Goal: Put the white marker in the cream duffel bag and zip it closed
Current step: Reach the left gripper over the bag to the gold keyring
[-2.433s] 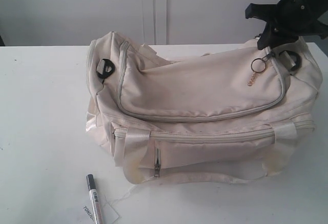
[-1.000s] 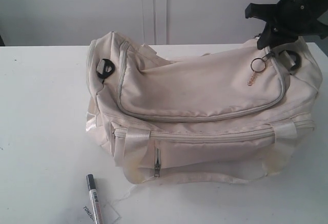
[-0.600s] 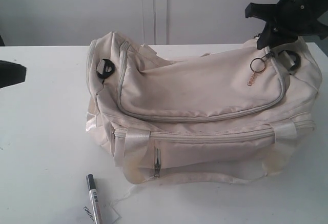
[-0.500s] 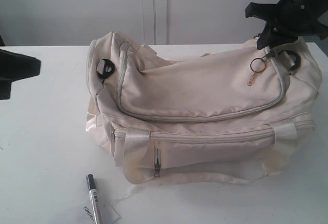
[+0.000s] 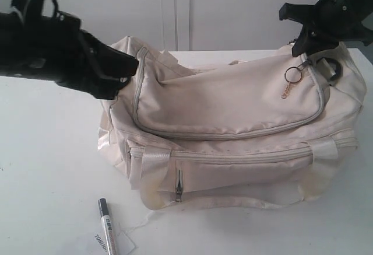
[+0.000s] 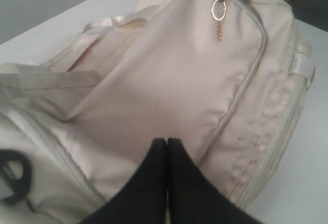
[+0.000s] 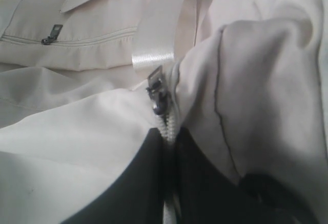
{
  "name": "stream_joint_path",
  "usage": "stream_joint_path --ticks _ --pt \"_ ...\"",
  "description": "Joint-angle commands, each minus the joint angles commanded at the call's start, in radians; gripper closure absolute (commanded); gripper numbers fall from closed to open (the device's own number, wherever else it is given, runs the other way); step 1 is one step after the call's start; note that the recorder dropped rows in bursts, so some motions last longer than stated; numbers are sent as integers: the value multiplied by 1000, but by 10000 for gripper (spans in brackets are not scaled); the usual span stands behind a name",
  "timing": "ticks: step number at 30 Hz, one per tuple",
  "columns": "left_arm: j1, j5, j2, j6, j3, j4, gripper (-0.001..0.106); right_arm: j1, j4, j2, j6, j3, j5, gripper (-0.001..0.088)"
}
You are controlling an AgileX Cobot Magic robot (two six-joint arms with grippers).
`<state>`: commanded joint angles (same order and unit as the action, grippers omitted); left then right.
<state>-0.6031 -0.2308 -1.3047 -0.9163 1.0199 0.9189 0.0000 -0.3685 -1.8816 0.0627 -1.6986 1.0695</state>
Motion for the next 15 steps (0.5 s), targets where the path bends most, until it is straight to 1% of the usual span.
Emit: stream_joint_path --ticks 3,6,12,15 --pt "-69 90 -70 -4 40 0 1053 0 0 0 0 0 8 868" --pt "-115 134 -135 -4 87 -19 1053 0 0 0 0 0 12 868" --pt "-167 155 -251 -6 187 -22 1053 0 0 0 0 0 15 868" --pt "-167 151 -297 -6 236 -22 1053 0 0 0 0 0 17 868"
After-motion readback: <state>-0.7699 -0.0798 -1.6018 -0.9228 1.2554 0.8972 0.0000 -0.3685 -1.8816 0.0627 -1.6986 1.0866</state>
